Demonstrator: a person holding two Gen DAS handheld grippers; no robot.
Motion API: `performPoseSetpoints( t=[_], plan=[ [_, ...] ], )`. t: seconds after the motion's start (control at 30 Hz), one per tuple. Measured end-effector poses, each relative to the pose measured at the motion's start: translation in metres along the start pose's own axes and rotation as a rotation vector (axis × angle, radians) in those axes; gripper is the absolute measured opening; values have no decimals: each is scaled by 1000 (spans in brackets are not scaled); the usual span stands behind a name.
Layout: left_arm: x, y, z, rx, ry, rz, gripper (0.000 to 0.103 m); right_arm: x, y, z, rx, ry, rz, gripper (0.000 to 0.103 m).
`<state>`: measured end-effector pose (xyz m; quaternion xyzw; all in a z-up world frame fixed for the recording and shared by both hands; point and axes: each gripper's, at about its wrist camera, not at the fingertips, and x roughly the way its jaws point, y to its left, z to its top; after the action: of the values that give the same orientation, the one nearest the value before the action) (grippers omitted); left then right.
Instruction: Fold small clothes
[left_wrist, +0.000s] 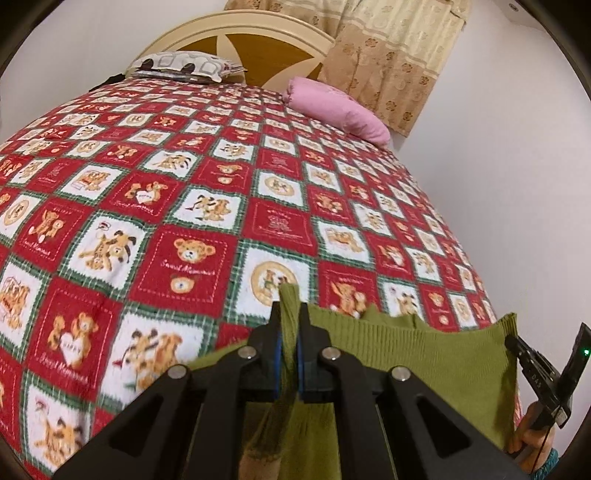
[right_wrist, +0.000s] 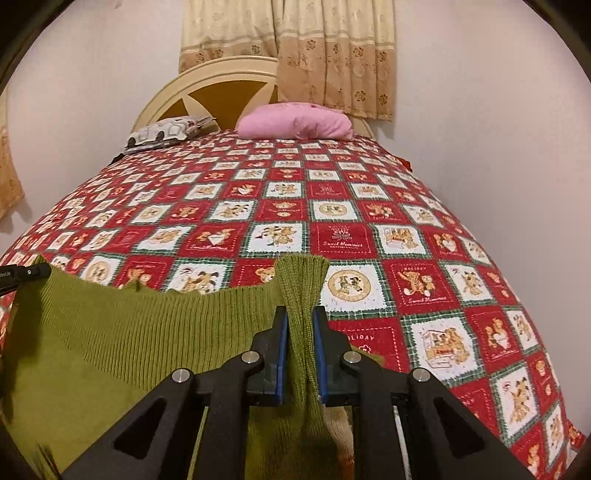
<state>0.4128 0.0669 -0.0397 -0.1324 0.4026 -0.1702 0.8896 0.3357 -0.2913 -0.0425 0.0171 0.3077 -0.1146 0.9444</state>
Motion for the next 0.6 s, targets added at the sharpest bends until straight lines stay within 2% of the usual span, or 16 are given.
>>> performPoseSetpoints(
  t=[0.37,0.6],
  plan=[
    [47,6,-10,8,63,113,6,54,-4,-15,-5,85,-68,12],
    [56,11,-12,-8,81,117,6,66,-12,-18,33,134,-57,12]
  ],
)
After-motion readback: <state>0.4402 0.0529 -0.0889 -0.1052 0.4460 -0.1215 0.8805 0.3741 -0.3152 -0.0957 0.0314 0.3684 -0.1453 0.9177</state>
